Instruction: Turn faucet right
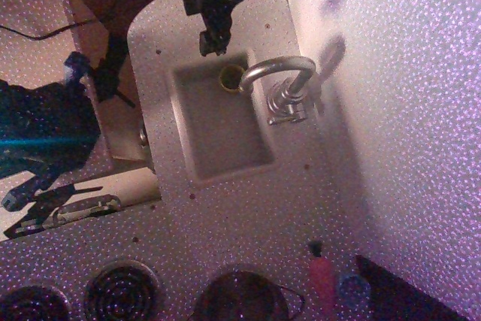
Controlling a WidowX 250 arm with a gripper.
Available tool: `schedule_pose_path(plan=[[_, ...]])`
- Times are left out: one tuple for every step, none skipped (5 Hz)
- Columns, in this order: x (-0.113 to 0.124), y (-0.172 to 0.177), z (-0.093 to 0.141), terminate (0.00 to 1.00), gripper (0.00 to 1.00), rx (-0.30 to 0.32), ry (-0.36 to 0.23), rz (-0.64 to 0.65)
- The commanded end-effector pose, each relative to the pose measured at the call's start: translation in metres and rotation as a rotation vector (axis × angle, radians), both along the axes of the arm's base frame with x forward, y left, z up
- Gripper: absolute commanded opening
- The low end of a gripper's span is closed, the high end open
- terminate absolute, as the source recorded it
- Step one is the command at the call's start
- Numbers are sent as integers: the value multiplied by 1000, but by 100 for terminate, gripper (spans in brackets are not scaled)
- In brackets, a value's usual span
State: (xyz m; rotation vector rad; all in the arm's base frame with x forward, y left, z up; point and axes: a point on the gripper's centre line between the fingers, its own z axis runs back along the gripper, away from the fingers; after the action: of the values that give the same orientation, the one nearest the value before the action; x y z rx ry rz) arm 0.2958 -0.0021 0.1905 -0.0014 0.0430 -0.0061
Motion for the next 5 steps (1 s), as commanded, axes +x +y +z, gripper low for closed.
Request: schedule_pose_path(plan=[[0,0,0,0,100,0,0,0],[36,14,-22,0,100,8,151,57],[50,19,-52,0,100,76,316,126],[51,13,-62,0,100,80,345,118],[31,5,-53,0,100,44,341,76]])
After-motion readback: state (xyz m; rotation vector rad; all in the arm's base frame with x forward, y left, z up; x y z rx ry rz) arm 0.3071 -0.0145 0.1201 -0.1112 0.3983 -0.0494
